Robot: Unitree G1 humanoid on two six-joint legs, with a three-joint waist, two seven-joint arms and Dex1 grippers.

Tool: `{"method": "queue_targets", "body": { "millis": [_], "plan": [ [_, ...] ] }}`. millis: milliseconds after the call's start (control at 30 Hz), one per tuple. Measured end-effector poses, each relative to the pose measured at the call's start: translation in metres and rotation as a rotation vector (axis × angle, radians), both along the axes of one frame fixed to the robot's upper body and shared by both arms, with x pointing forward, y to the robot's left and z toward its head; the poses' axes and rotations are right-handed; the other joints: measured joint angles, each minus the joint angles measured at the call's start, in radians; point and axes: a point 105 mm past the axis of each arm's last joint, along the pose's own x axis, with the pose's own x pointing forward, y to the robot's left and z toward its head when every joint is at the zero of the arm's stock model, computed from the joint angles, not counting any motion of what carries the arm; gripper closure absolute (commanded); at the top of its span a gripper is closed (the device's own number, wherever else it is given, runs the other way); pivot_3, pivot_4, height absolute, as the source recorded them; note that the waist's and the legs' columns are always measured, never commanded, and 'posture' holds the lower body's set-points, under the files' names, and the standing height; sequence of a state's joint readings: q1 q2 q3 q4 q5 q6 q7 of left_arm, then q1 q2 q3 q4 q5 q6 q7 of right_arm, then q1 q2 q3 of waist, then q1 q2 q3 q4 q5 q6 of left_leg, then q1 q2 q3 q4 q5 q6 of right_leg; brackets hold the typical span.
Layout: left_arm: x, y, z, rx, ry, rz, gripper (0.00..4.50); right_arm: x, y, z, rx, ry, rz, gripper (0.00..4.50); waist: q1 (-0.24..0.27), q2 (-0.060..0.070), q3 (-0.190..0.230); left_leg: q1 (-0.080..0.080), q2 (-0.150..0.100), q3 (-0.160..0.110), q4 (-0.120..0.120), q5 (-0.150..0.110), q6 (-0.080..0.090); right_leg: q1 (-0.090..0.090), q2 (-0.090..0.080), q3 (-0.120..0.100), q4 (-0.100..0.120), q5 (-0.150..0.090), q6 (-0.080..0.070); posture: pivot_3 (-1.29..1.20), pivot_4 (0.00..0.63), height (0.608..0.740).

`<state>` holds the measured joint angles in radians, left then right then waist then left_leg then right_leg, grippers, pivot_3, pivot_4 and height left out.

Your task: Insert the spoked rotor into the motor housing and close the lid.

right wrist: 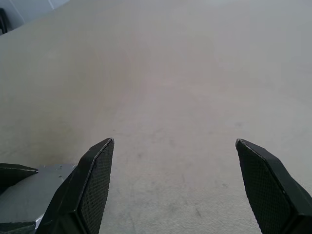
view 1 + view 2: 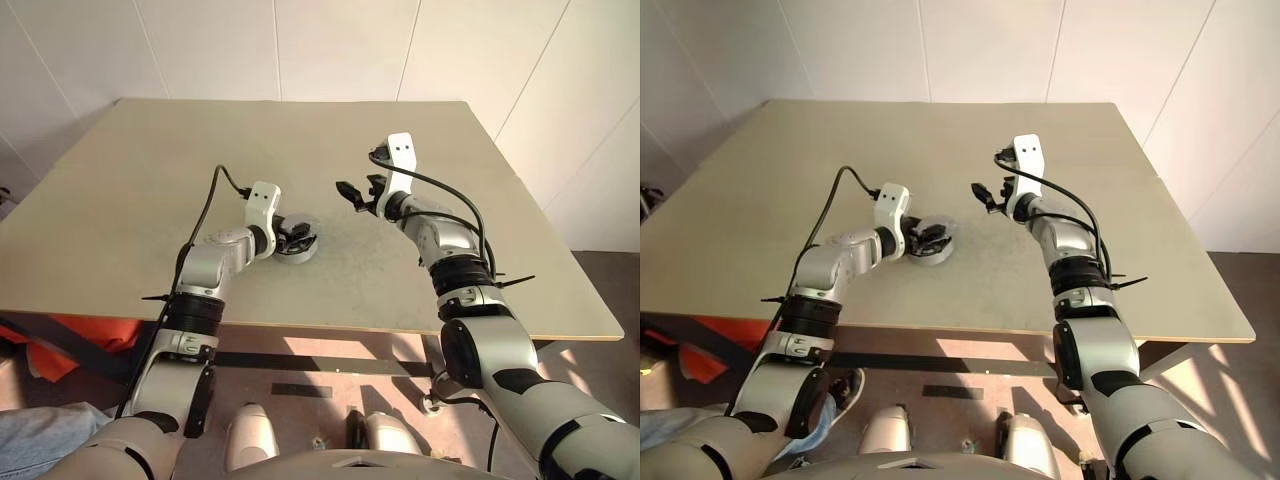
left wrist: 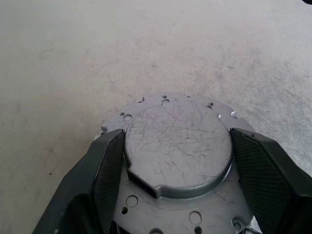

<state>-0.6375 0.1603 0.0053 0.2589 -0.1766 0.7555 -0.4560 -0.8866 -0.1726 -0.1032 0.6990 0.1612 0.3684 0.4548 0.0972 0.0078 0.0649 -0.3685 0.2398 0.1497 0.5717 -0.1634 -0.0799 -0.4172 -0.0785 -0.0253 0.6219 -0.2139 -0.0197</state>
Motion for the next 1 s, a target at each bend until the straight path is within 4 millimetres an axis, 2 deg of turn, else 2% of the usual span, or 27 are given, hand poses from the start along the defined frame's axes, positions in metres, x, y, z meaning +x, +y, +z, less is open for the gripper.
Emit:
{"method": "queue_targets", "body": {
  "millis": [167,333,433,767,1000],
  "plan": [
    [-0.003,0.000,0.002,0.037,-0.025,-0.047,1.39,0.000,-0.001,0.000,0.000,0.001,-0.002,0.00,-0.001,0.000,0.000,0.000,0.000,0.000,0.000,0.000,0.000,0.000,0.000,0.000,0.000,0.000,0.000,0.00,0.000,0.740],
    [-0.016,-0.008,0.012,-0.001,-0.057,-0.152,1.39,0.000,-0.001,-0.004,0.000,0.015,-0.004,0.00,0.003,0.000,0.000,-0.003,0.000,0.000,0.000,0.000,0.000,-0.001,0.000,0.000,0.000,0.000,0.000,0.00,0.000,0.740],
    [-0.021,-0.006,0.016,0.017,-0.069,-0.185,1.39,0.000,-0.001,-0.008,0.001,0.028,-0.005,0.00,0.001,0.000,0.000,-0.003,0.000,0.000,0.000,0.000,0.000,-0.002,0.000,0.000,-0.001,0.000,0.000,0.00,0.000,0.740],
    [-0.035,0.011,0.008,0.048,-0.045,-0.203,1.39,0.001,-0.003,-0.007,0.000,0.018,-0.010,0.00,-0.004,0.000,0.000,-0.001,0.001,0.000,0.000,0.001,-0.001,-0.002,0.001,0.000,0.001,0.000,0.000,0.00,0.000,0.740],
    [-0.042,0.010,0.001,0.050,-0.031,-0.210,1.39,0.001,-0.003,-0.008,0.000,0.022,-0.010,0.00,-0.004,0.000,0.000,0.000,0.001,0.000,0.000,0.001,-0.002,-0.002,0.001,0.000,0.002,0.000,0.000,0.00,0.000,0.740]
  ]
}}
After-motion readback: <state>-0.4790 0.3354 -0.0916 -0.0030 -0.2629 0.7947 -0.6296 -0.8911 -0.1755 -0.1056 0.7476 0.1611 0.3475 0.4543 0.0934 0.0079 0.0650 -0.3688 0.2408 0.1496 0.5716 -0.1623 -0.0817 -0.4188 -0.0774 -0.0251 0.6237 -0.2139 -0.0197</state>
